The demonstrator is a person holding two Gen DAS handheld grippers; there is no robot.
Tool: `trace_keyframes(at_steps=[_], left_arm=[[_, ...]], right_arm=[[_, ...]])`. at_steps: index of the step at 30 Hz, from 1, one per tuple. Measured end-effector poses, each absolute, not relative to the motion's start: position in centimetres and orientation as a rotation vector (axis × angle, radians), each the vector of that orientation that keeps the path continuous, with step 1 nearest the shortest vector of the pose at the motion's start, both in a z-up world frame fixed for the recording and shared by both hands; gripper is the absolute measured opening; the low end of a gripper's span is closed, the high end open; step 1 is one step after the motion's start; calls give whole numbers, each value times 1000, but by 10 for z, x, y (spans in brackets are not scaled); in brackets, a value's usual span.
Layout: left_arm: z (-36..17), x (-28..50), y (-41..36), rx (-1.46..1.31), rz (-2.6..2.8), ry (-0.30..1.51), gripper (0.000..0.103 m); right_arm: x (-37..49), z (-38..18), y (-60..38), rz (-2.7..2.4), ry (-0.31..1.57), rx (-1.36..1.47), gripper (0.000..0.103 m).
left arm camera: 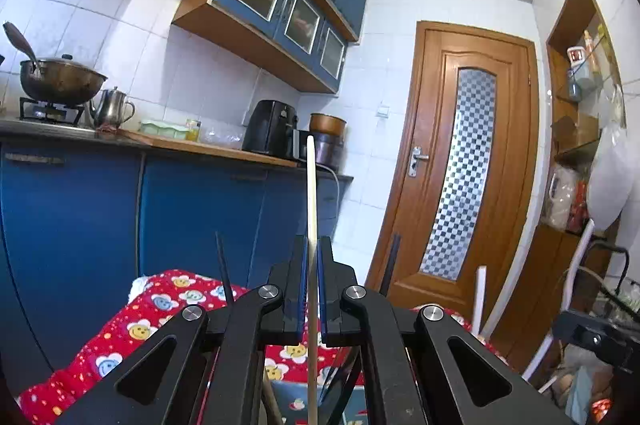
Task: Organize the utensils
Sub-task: 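Lower the stick into the box and open the left tool while the right releases the fork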
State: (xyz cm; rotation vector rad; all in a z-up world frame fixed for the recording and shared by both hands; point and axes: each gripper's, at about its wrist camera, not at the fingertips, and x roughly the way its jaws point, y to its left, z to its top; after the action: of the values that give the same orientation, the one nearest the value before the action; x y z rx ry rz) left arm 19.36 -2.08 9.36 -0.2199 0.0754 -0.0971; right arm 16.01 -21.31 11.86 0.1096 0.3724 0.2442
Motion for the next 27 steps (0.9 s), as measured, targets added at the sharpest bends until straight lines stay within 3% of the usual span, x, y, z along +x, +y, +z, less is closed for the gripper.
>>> trace_keyframes(at_steps=[10, 13, 17, 20, 27], left_arm=[[77, 198, -19, -200, -86, 140, 4], [80, 195, -19, -197, -84, 151, 10], [84, 188, -16, -195, -81, 162, 18], [87, 182, -12, -206, -82, 170, 22], [101, 161, -8, -204, -98, 173, 24]], right_arm=[[182, 91, -204, 253, 478, 85, 9], [180, 90, -204, 252, 479, 92, 10], [171, 96, -204, 254, 456, 112, 22], [166, 102, -205, 254, 439, 122, 24], [141, 116, -207, 259, 400, 139, 27]])
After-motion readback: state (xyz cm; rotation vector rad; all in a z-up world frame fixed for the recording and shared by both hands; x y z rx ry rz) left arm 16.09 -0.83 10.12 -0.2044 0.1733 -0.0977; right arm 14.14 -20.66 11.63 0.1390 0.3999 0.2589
